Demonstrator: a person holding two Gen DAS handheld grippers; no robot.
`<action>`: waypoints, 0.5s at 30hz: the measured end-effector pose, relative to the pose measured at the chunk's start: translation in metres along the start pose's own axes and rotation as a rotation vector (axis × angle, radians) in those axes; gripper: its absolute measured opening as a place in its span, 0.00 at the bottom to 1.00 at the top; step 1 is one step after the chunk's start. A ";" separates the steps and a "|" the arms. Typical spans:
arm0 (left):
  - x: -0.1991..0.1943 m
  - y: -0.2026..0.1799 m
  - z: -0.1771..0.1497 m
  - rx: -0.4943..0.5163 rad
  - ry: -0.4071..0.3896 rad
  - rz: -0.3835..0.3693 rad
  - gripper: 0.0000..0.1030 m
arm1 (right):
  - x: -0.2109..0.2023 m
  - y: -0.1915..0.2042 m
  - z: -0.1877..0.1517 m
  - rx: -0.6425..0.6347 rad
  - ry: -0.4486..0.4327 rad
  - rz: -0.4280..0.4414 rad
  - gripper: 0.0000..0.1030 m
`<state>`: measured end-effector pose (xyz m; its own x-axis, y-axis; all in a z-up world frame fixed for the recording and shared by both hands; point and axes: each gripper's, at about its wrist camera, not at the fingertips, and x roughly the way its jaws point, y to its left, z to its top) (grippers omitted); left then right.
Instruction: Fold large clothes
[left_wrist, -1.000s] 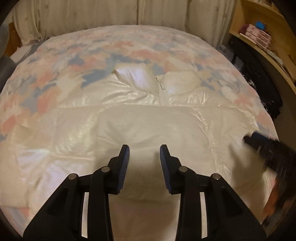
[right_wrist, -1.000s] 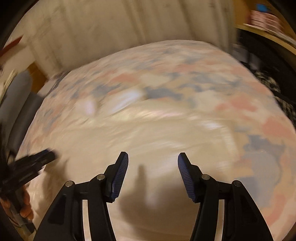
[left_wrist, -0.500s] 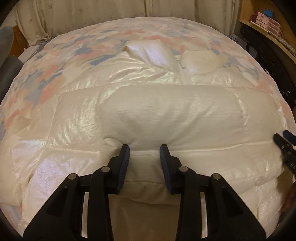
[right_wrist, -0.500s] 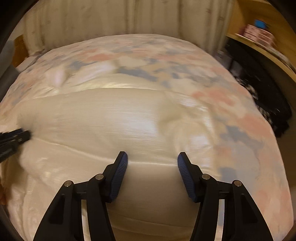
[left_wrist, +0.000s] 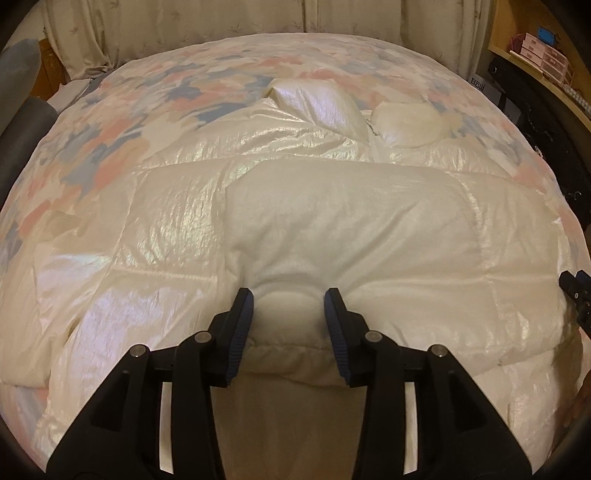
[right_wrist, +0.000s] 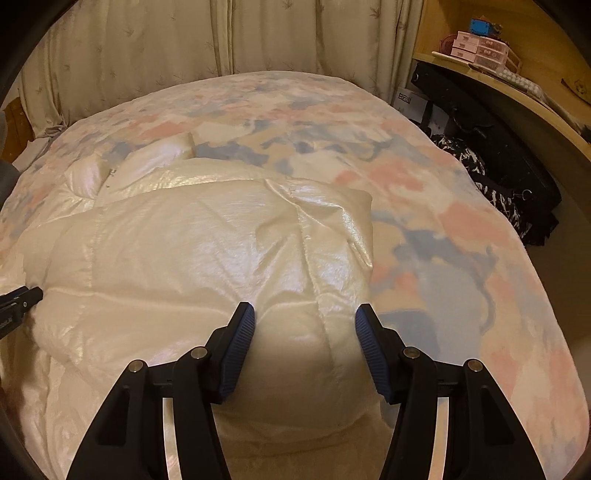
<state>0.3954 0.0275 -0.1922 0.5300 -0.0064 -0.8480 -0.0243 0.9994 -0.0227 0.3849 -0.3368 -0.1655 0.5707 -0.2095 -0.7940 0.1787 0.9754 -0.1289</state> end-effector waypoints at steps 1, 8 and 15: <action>-0.004 -0.001 -0.002 -0.001 -0.001 -0.001 0.38 | -0.005 0.001 -0.001 0.000 -0.001 0.004 0.56; -0.044 -0.008 -0.014 -0.001 -0.011 -0.033 0.39 | -0.056 0.014 -0.004 -0.026 -0.060 0.003 0.56; -0.102 -0.017 -0.029 0.030 -0.057 -0.051 0.39 | -0.122 0.032 -0.009 -0.051 -0.126 0.015 0.56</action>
<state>0.3171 0.0104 -0.1212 0.5777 -0.0562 -0.8143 0.0288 0.9984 -0.0485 0.3137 -0.2797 -0.0785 0.6696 -0.1987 -0.7157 0.1299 0.9800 -0.1505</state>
